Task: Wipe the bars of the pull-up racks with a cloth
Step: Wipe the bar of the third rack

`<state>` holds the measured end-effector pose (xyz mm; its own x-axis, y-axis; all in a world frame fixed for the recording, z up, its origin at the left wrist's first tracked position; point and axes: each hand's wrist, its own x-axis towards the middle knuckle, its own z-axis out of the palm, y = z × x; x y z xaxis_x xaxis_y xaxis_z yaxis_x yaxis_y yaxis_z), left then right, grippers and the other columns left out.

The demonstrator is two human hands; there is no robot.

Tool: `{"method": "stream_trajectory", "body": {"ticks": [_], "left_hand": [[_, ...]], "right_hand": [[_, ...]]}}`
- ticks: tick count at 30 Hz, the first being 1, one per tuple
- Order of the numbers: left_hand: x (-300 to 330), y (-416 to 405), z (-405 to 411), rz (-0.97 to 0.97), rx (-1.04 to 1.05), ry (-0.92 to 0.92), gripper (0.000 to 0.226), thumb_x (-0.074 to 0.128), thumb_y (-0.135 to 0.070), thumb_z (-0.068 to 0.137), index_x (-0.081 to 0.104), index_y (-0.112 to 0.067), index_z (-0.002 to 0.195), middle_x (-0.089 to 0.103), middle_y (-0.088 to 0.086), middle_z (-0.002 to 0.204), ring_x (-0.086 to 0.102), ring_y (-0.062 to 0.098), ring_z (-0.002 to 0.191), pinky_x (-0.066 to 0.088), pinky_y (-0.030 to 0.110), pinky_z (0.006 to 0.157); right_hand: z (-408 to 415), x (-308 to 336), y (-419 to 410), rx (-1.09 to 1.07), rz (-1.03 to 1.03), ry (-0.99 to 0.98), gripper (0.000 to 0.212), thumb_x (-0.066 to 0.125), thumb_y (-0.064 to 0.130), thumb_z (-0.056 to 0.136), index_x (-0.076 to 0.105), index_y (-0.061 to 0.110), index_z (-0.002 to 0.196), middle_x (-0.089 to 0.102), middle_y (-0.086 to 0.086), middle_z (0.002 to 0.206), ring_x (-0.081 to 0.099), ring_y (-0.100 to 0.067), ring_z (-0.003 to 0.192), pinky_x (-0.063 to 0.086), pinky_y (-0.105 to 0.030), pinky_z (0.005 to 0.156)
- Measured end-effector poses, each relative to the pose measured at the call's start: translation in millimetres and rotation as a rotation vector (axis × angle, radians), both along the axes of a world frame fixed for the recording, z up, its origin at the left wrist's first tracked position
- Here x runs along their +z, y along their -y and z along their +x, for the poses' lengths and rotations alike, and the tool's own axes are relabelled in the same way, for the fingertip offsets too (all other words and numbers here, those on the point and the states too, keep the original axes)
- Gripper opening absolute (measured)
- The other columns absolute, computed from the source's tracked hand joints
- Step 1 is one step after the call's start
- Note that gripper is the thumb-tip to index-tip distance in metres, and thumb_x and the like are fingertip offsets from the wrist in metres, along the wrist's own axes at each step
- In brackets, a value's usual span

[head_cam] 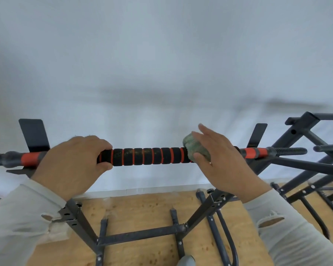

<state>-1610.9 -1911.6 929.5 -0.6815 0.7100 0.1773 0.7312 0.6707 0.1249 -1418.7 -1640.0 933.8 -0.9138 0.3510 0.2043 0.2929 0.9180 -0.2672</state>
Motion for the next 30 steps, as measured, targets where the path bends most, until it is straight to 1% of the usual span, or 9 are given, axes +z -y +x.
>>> {"method": "stream_trajectory", "body": {"ticks": [2, 4, 12, 16, 18, 21, 25, 27, 30], "left_hand": [[0.9, 0.4, -0.3, 0.004, -0.007, 0.011, 0.022, 0.058, -0.049, 0.093, 0.059, -0.042, 0.114, 0.058, -0.017, 0.097, 0.055, 0.01, 0.092, 0.046, 0.03, 0.072], [1.4, 0.3, -0.1, 0.009, -0.009, 0.013, 0.023, 0.058, -0.049, 0.093, 0.059, -0.042, 0.115, 0.059, -0.016, 0.097, 0.055, 0.01, 0.092, 0.047, 0.03, 0.073], [-1.0, 1.0, -4.7, 0.017, -0.024, 0.017, 0.027, 0.058, -0.052, 0.093, 0.06, -0.041, 0.118, 0.061, -0.015, 0.102, 0.056, 0.012, 0.098, 0.041, 0.029, 0.074], [-2.1, 0.9, -4.0, 0.03, -0.018, 0.019, 0.024, 0.058, -0.052, 0.093, 0.061, -0.041, 0.114, 0.062, -0.015, 0.101, 0.057, 0.012, 0.097, 0.045, 0.03, 0.076], [-2.2, 1.7, -3.4, 0.036, -0.01, 0.016, 0.022, 0.053, -0.053, 0.092, 0.063, -0.037, 0.104, 0.064, -0.013, 0.096, 0.059, 0.015, 0.094, 0.047, 0.032, 0.074], [-1.4, 3.1, -2.2, 0.04, -0.011, 0.014, 0.026, 0.049, -0.054, 0.09, 0.064, -0.035, 0.099, 0.065, -0.012, 0.092, 0.059, 0.016, 0.091, 0.046, 0.032, 0.071], [-1.4, 3.0, -3.4, 0.047, -0.005, 0.045, 0.024, 0.06, -0.051, 0.092, 0.061, -0.041, 0.115, 0.063, -0.014, 0.102, 0.056, 0.013, 0.097, 0.046, 0.031, 0.079], [-3.0, 2.3, -5.2, 0.052, -0.008, 0.045, 0.024, 0.059, -0.05, 0.093, 0.061, -0.039, 0.114, 0.064, -0.014, 0.101, 0.057, 0.014, 0.096, 0.048, 0.033, 0.081], [-5.4, 3.1, -6.1, 0.064, -0.008, 0.041, 0.023, 0.059, -0.051, 0.093, 0.062, -0.038, 0.112, 0.063, -0.013, 0.1, 0.056, 0.014, 0.096, 0.049, 0.033, 0.083]], "right_hand": [[-0.9, -2.5, -1.1, 0.084, 0.054, 0.092, 0.057, 0.053, 0.039, 0.102, 0.036, 0.028, 0.155, 0.033, 0.009, 0.162, 0.032, -0.013, 0.147, 0.022, -0.027, 0.119], [-2.3, -7.7, -5.1, 0.078, 0.098, 0.153, 0.055, 0.051, 0.047, 0.101, 0.036, 0.03, 0.152, 0.048, 0.011, 0.151, 0.047, -0.014, 0.134, 0.036, -0.033, 0.116], [-25.3, -28.7, 24.4, -0.044, 0.264, -0.106, 0.021, 0.043, 0.025, 0.106, 0.064, 0.02, 0.108, 0.067, 0.004, 0.098, 0.063, -0.02, 0.086, 0.052, -0.038, 0.079], [-77.2, -27.7, 98.2, -0.053, 0.363, -0.136, 0.018, 0.059, 0.007, 0.083, 0.058, 0.022, 0.073, 0.055, 0.001, 0.073, 0.056, -0.023, 0.058, 0.031, -0.032, 0.052], [-103.5, -36.7, 136.6, 0.061, 0.341, -0.177, 0.013, 0.056, 0.009, 0.082, 0.065, 0.018, 0.081, 0.063, -0.003, 0.082, 0.062, -0.025, 0.071, 0.043, -0.035, 0.059], [-109.8, -46.1, 144.8, 0.214, 0.311, -0.195, 0.041, 0.038, 0.01, 0.09, 0.064, 0.004, 0.122, 0.066, -0.015, 0.118, 0.064, -0.034, 0.105, 0.051, -0.045, 0.091], [-65.7, -32.2, 72.2, 0.268, 0.368, -0.108, 0.057, 0.059, 0.003, 0.083, 0.054, 0.021, 0.137, 0.065, 0.002, 0.125, 0.062, -0.022, 0.095, 0.05, -0.037, 0.082], [-45.2, -26.2, 35.4, 0.17, 0.419, -0.062, 0.057, 0.065, 0.002, 0.08, 0.05, 0.023, 0.131, 0.069, 0.0, 0.11, 0.062, -0.023, 0.084, 0.051, -0.036, 0.076], [-37.7, -23.3, 25.0, -0.032, 0.467, 0.092, 0.037, 0.051, 0.01, 0.086, 0.055, 0.028, 0.118, 0.06, 0.009, 0.09, 0.053, -0.016, 0.073, 0.042, -0.029, 0.068]]}}
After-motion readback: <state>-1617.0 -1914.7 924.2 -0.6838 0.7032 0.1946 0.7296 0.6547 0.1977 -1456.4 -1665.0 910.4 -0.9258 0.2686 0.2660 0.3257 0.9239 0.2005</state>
